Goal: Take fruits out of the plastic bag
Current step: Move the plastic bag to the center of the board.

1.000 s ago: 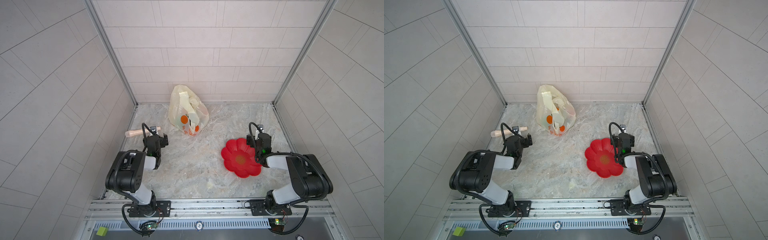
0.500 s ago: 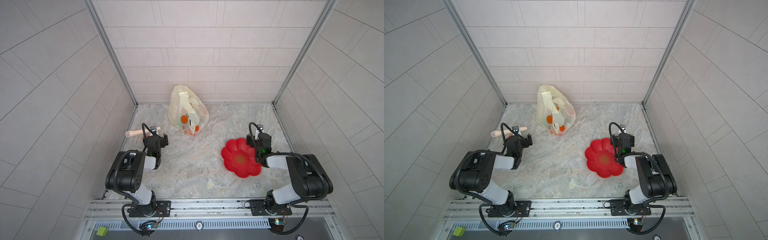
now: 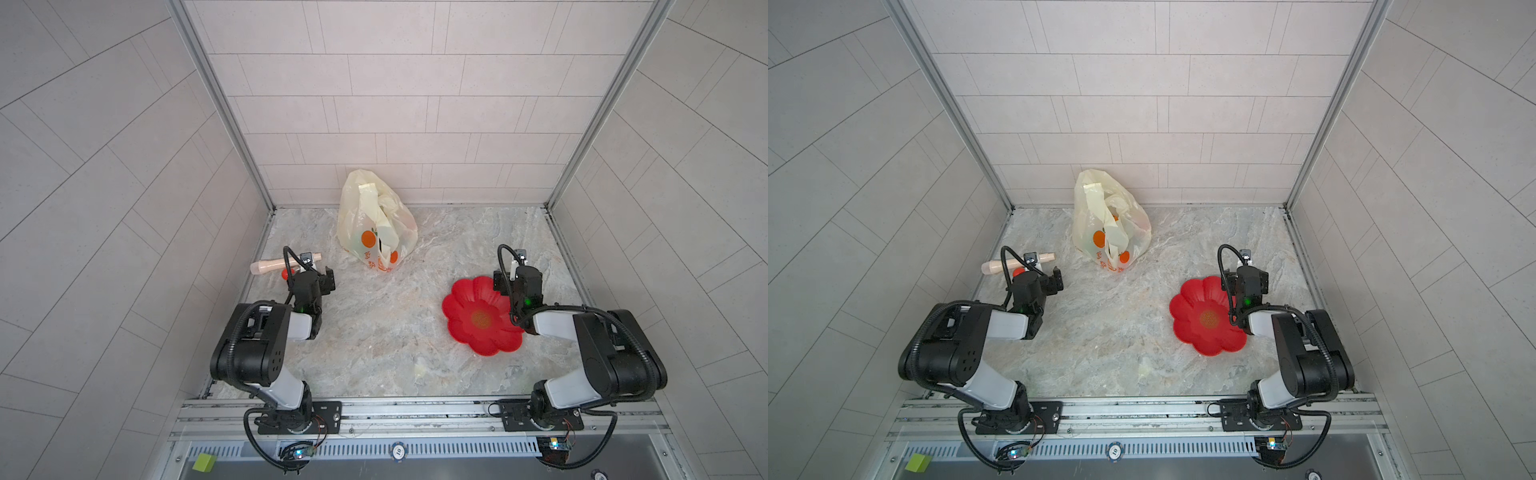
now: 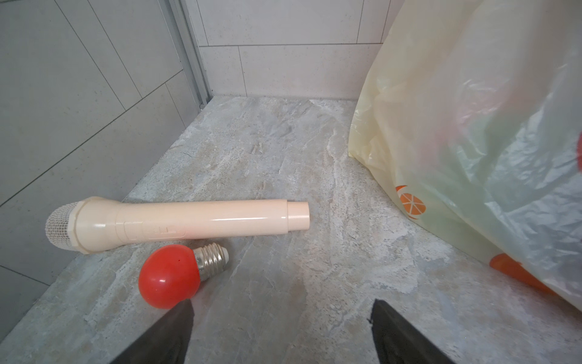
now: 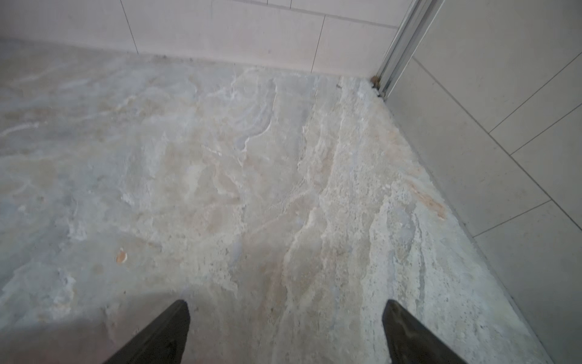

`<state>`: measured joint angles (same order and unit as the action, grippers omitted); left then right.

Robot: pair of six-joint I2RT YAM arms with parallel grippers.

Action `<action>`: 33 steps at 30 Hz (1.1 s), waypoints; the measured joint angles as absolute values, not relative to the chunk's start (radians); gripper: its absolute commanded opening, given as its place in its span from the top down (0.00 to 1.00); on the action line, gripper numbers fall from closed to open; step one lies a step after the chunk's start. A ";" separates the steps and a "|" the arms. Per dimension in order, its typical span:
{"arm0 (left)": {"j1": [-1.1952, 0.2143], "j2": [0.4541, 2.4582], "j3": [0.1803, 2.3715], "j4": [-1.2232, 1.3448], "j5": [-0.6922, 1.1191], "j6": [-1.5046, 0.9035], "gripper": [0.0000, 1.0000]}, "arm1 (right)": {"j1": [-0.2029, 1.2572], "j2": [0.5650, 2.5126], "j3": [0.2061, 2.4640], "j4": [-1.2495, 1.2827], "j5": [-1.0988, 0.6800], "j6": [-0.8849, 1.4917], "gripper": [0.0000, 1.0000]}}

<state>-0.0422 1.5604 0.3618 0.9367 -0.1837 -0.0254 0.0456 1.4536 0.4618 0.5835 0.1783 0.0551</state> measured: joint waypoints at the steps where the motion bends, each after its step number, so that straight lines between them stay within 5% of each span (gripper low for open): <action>1: -0.045 1.526 0.340 0.937 -0.182 -0.024 0.13 | 0.046 1.421 0.493 0.512 0.176 0.056 0.08; 9: -0.093 1.052 0.319 0.683 -0.228 -0.067 0.29 | 0.064 1.131 0.723 0.123 0.154 0.106 0.16; 15: -0.128 0.814 0.509 0.333 -0.236 -0.185 0.31 | 0.116 1.005 0.843 -0.185 0.046 0.163 0.20; 33: -0.147 1.167 1.339 -0.529 0.132 -0.318 0.33 | 0.418 0.966 1.052 -0.649 -0.080 0.257 0.27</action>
<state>-0.1474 1.1667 1.3392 -0.5293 0.1322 -0.3180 0.4175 0.9665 1.0519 -0.6495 -0.0803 0.2573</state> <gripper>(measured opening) 0.677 0.733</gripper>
